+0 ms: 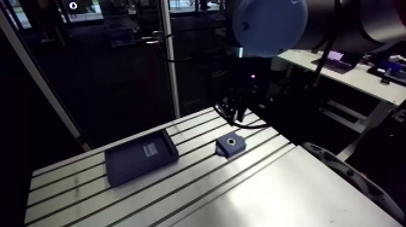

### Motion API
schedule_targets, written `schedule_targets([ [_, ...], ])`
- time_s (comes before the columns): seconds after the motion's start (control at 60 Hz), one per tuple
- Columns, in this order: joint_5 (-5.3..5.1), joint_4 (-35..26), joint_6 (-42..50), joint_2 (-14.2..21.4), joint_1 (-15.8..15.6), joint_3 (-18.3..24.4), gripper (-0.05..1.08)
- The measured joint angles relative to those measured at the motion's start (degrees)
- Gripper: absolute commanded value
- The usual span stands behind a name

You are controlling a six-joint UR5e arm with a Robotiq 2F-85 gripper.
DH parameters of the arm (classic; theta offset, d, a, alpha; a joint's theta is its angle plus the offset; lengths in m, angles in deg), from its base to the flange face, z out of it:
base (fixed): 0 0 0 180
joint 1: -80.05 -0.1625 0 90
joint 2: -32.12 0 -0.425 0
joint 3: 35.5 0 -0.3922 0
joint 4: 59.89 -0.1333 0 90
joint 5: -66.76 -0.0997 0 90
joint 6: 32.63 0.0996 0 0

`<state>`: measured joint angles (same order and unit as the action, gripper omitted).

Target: Pick up the bearing and press it into the housing until flush.

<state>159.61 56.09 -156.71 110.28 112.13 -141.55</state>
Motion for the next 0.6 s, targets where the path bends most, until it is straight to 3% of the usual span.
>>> schedule_targets([
  [0.383,-0.18,-13.35,5.88,4.23,-2.33,6.6,0.0],
  [0.6,-1.11,-18.35,10.28,5.07,-5.52,10.14,0.0],
])
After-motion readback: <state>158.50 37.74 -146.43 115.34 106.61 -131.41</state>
